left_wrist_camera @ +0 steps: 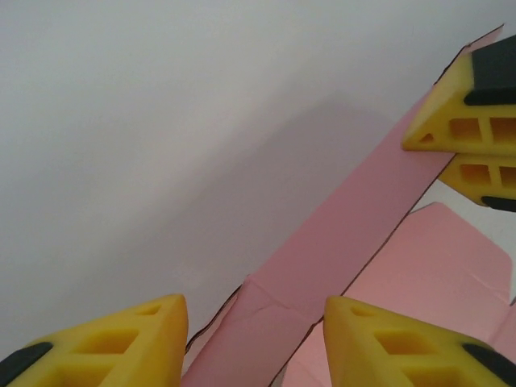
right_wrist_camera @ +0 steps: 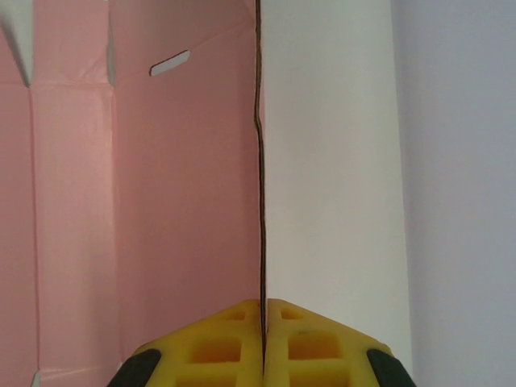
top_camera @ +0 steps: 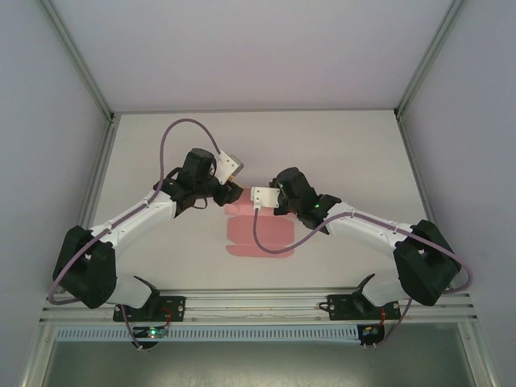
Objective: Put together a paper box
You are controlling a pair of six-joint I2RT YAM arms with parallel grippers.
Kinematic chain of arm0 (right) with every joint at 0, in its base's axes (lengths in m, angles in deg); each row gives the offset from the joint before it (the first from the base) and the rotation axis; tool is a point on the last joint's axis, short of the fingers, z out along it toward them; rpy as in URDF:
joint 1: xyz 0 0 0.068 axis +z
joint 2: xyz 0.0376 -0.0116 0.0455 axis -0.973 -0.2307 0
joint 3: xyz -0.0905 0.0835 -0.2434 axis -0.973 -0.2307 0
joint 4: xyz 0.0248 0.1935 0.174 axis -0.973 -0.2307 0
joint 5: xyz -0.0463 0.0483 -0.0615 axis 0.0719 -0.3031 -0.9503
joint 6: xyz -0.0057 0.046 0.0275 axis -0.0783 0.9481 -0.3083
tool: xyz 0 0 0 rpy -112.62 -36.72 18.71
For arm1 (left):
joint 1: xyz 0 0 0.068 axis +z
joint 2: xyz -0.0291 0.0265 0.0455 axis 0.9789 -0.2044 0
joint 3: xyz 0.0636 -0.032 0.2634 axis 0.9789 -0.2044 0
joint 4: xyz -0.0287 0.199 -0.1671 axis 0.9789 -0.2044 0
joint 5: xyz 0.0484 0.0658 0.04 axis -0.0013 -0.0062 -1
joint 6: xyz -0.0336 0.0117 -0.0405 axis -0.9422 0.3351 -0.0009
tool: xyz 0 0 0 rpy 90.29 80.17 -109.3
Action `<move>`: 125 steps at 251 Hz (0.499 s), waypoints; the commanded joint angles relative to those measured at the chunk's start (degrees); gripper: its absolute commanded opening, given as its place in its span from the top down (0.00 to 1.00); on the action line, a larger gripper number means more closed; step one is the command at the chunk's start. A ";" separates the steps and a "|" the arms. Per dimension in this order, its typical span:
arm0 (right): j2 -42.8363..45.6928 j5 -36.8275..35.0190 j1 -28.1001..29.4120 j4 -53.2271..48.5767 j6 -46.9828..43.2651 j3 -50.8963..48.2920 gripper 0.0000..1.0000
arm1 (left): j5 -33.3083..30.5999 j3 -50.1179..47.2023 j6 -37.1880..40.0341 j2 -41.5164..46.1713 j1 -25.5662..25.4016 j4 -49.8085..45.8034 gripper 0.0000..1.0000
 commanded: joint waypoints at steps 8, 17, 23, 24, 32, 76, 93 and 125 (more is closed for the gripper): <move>0.85 0.71 -0.56 -0.57 2.43 2.31 1.00 | -2.15 0.73 1.00 0.23 -0.95 -1.79 0.52; 0.80 0.81 -0.56 -0.65 2.59 2.36 1.00 | -2.05 0.76 1.01 0.18 -1.06 -1.96 0.52; 0.81 0.75 -0.64 -0.66 2.77 2.38 1.00 | -1.93 0.73 1.08 0.15 -1.15 -1.92 0.52; 0.84 0.73 -0.64 -0.68 2.84 2.37 1.00 | -1.95 0.73 1.12 0.15 -1.15 -1.92 0.53; 0.93 0.94 -0.73 -0.66 3.04 2.44 1.00 | -1.95 0.73 1.19 0.07 -1.23 -2.01 0.52; 1.17 1.41 -1.03 -1.38 3.51 2.67 1.00 | -2.39 0.58 1.62 -0.45 -1.41 -1.93 0.58; 1.17 1.52 -1.11 -1.46 3.66 2.65 1.00 | -2.58 1.24 1.54 -1.09 -1.48 -2.44 0.62; 1.08 1.43 -1.14 -1.51 3.86 2.82 1.00 | -2.75 1.95 0.71 -1.77 -1.78 -1.95 0.74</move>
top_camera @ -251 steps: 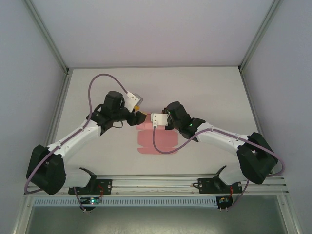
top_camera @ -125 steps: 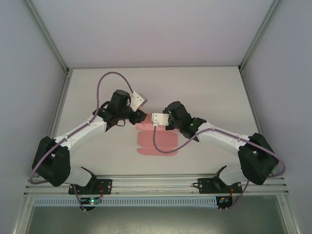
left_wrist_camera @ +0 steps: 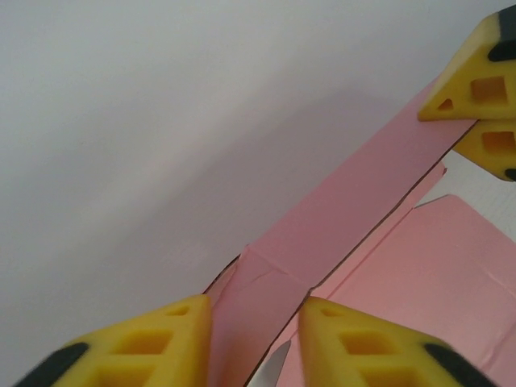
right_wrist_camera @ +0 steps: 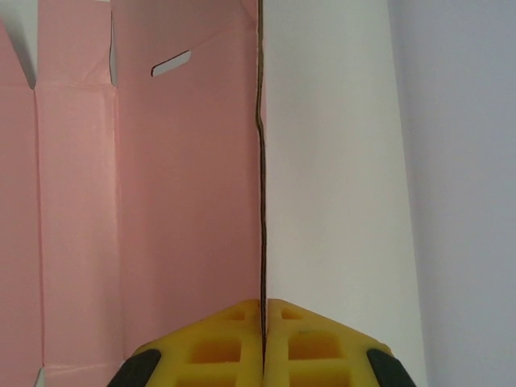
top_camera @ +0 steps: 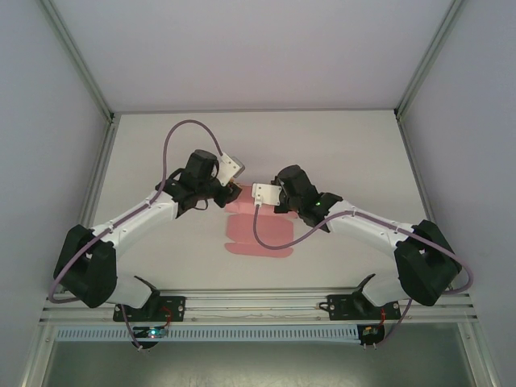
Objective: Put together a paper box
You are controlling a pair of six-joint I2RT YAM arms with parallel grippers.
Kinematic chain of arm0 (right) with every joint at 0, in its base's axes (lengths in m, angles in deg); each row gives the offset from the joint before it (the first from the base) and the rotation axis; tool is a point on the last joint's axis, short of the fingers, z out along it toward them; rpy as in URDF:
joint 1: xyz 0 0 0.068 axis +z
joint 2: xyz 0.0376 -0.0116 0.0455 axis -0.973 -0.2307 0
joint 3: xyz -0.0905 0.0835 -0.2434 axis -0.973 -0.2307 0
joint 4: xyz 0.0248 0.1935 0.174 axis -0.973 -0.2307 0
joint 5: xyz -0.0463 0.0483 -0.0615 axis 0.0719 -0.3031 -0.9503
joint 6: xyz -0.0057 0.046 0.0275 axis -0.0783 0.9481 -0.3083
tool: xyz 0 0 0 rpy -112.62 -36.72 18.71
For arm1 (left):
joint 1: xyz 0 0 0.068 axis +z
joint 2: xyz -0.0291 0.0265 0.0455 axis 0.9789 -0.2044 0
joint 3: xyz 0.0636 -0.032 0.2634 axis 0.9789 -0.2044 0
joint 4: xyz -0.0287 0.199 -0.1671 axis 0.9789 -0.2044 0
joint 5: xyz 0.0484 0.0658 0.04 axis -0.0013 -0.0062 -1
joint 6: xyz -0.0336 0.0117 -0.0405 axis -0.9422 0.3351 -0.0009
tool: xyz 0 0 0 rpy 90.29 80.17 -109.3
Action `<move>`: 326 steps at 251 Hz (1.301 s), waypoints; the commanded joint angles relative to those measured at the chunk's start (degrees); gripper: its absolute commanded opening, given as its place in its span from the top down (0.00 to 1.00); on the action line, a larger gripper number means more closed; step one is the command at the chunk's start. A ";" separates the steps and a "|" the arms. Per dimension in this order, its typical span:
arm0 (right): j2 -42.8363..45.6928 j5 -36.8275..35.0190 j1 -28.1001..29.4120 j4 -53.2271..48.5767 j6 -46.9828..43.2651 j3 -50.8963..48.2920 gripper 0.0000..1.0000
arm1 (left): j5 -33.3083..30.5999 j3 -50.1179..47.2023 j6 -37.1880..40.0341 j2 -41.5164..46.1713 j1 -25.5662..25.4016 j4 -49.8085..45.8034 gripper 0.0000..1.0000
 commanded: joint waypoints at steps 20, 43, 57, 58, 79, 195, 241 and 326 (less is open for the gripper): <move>1.14 0.73 -0.35 -0.51 2.77 2.37 1.00 | -0.89 2.05 -0.54 -1.44 -1.61 -0.80 0.75; 1.14 0.04 -0.32 -0.79 5.56 3.35 1.00 | -3.83 2.87 -2.38 -1.97 -2.66 -0.67 0.80; 1.16 -0.95 -0.27 -0.84 8.81 3.99 1.00 | -8.28 3.40 -4.10 -2.37 -3.87 -0.18 0.82; 1.18 -1.06 -0.31 -0.86 9.13 4.11 1.00 | -8.71 3.46 -4.23 -2.40 -4.00 -0.15 0.82; 1.15 -2.00 -0.27 -3.44 14.76 6.41 1.00 | -17.98 4.32 -8.04 -2.90 -6.50 1.42 0.82; 1.77 -0.32 2.62 -7.93 32.60 11.00 1.00 | -23.19 5.76 -27.16 -5.17 -12.73 14.13 1.00; 2.59 2.77 2.73 -5.35 36.69 10.03 1.00 | -23.14 5.30 -32.03 -6.06 -13.95 19.31 1.00; 2.87 0.57 2.64 -4.62 37.88 9.62 1.00 | -25.22 5.82 -32.69 -6.20 -15.38 18.82 0.95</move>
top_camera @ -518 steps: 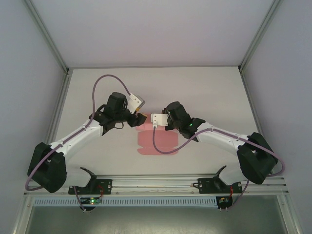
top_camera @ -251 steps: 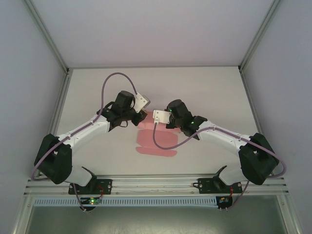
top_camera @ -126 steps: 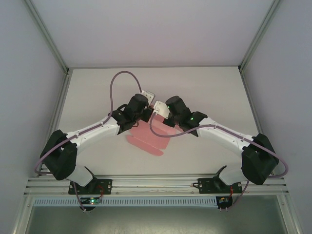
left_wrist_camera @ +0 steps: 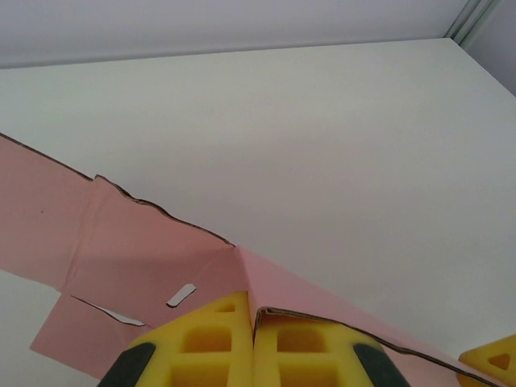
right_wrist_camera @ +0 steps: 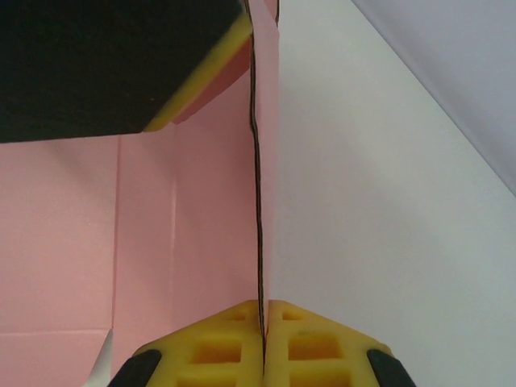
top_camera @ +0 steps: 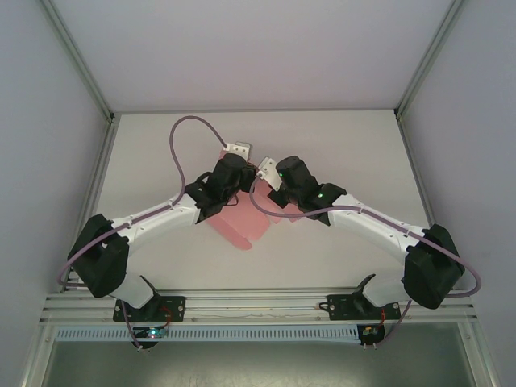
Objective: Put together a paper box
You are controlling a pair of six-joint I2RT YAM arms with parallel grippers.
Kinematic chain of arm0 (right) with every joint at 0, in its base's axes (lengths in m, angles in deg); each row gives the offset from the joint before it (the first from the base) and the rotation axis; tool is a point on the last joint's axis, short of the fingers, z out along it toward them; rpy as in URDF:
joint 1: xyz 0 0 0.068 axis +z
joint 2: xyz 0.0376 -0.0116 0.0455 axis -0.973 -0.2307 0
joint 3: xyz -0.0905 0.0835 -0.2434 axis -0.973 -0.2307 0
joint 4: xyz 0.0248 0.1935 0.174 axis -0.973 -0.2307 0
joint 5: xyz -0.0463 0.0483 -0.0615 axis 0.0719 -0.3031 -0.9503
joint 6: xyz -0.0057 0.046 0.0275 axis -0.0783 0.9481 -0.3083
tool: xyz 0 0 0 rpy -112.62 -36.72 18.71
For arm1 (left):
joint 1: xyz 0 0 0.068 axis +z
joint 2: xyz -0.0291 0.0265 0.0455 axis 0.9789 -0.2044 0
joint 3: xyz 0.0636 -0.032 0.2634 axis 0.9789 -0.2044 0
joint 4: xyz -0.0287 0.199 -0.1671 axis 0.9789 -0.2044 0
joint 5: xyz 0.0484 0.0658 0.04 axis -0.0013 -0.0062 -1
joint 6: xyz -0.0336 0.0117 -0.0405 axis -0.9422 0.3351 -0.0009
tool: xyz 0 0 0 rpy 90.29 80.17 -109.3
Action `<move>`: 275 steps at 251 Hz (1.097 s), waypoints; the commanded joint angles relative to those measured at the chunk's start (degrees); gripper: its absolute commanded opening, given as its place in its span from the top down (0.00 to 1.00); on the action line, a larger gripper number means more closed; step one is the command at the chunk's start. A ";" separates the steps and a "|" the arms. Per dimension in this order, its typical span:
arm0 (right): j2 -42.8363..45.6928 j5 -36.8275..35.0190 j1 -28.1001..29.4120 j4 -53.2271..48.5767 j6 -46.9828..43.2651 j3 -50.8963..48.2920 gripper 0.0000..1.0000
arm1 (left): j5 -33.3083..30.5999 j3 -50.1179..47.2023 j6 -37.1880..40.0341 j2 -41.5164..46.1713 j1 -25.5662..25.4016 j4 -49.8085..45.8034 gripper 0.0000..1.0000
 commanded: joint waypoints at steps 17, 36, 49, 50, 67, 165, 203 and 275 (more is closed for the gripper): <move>1.80 3.25 1.15 6.41 0.79 1.26 1.00 | 2.34 1.02 -0.82 -0.59 -2.98 4.57 0.94; 2.59 3.10 0.76 6.22 -0.02 1.00 1.00 | 1.35 0.79 0.33 -0.06 -2.92 2.90 0.87; 3.28 3.70 0.37 5.95 -0.24 0.82 1.00 | 0.23 0.63 1.09 0.82 -2.82 1.24 0.75; 3.35 3.81 0.31 5.96 -0.24 0.78 1.00 | 0.04 0.62 1.15 0.91 -2.78 1.13 0.74; 4.23 5.24 -0.59 5.80 0.07 0.26 1.00 | -1.66 -0.62 1.71 2.96 -2.69 0.57 0.53; 5.82 8.81 -3.69 4.56 -1.64 -2.26 1.00 | -1.76 -9.76 1.60 17.68 4.18 -7.16 0.00; 5.87 11.28 -4.98 4.60 -1.63 -2.21 1.00 | 4.40 -13.34 -0.40 22.54 11.63 -8.07 0.00; 6.31 17.99 -6.94 4.32 -1.57 -2.51 1.00 | 34.13 -18.37 -0.11 22.03 27.41 1.61 0.00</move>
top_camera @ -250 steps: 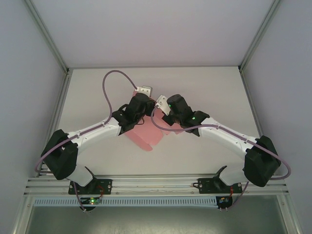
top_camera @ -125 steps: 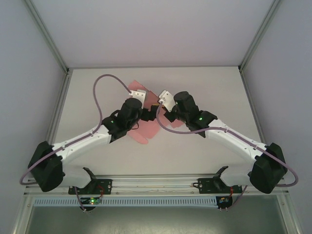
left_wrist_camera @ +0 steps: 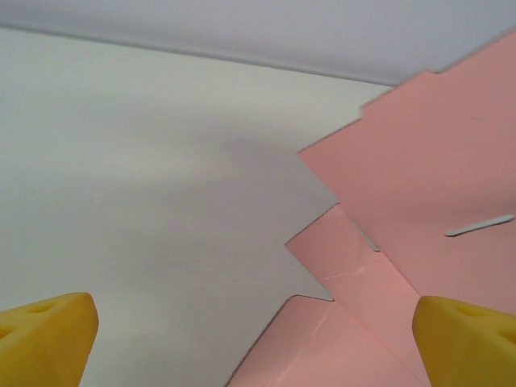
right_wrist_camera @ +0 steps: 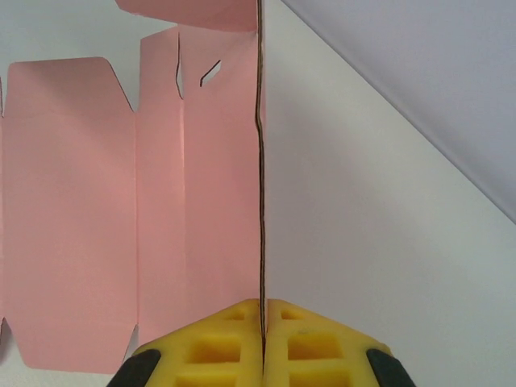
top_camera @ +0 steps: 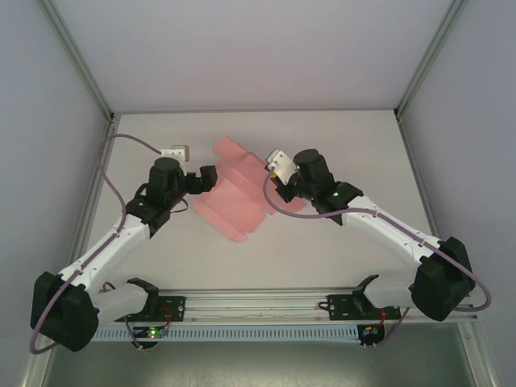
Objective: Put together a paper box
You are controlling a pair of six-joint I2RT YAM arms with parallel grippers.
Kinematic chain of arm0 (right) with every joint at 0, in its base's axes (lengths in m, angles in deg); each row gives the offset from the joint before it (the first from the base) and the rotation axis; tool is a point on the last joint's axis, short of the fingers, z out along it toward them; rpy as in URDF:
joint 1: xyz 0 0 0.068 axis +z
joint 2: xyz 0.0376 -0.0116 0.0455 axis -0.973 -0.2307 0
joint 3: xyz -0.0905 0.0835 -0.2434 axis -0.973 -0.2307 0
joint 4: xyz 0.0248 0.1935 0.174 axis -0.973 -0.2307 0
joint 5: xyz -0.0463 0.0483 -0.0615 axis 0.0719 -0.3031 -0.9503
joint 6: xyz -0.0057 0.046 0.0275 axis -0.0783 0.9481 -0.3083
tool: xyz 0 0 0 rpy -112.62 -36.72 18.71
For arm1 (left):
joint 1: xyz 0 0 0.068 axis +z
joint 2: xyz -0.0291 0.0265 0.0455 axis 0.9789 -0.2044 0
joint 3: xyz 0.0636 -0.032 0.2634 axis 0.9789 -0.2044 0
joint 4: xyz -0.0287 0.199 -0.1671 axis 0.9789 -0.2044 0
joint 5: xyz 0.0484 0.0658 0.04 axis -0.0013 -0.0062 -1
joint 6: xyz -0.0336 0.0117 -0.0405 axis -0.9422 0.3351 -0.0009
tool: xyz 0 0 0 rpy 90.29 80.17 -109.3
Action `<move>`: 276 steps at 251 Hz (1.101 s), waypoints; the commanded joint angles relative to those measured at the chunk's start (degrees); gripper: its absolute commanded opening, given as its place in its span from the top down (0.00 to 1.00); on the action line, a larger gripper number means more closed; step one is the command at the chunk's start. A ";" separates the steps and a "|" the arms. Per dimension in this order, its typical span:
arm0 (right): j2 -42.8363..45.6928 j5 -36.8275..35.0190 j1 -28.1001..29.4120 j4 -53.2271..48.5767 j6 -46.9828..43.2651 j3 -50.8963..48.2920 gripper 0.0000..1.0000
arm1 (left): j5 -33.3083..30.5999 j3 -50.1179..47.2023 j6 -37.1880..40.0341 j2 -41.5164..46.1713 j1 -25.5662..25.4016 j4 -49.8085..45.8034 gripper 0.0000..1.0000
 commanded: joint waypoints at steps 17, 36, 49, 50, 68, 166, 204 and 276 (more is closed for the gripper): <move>1.21 6.94 -1.66 0.48 -0.25 -0.81 1.00 | 22.06 -1.62 1.17 -3.47 5.28 8.90 0.00; 1.49 8.89 -2.30 0.27 -0.26 -0.96 1.00 | 22.94 -0.20 -0.27 -6.05 6.67 8.81 0.00; 1.70 9.58 -2.65 0.39 0.35 -1.10 1.00 | 26.08 0.45 0.30 -7.65 7.44 9.83 0.02; 1.72 9.68 -2.67 0.38 0.32 -1.10 1.00 | 26.27 0.44 0.37 -7.79 7.49 9.98 0.02; 1.87 11.48 -3.18 0.42 0.50 -1.33 1.00 | 28.91 0.54 1.42 -9.75 7.98 12.23 0.05; 2.67 13.73 -4.48 0.29 1.69 -1.87 1.00 | 33.91 2.27 4.91 -15.64 8.42 15.36 0.38; 2.72 14.68 -4.71 0.13 1.82 -1.98 1.00 | 34.73 1.90 3.91 -16.36 8.41 17.60 0.56; 2.30 13.02 -4.81 -0.17 3.05 -1.49 1.00 | 34.55 2.40 3.67 -17.20 8.45 16.32 0.86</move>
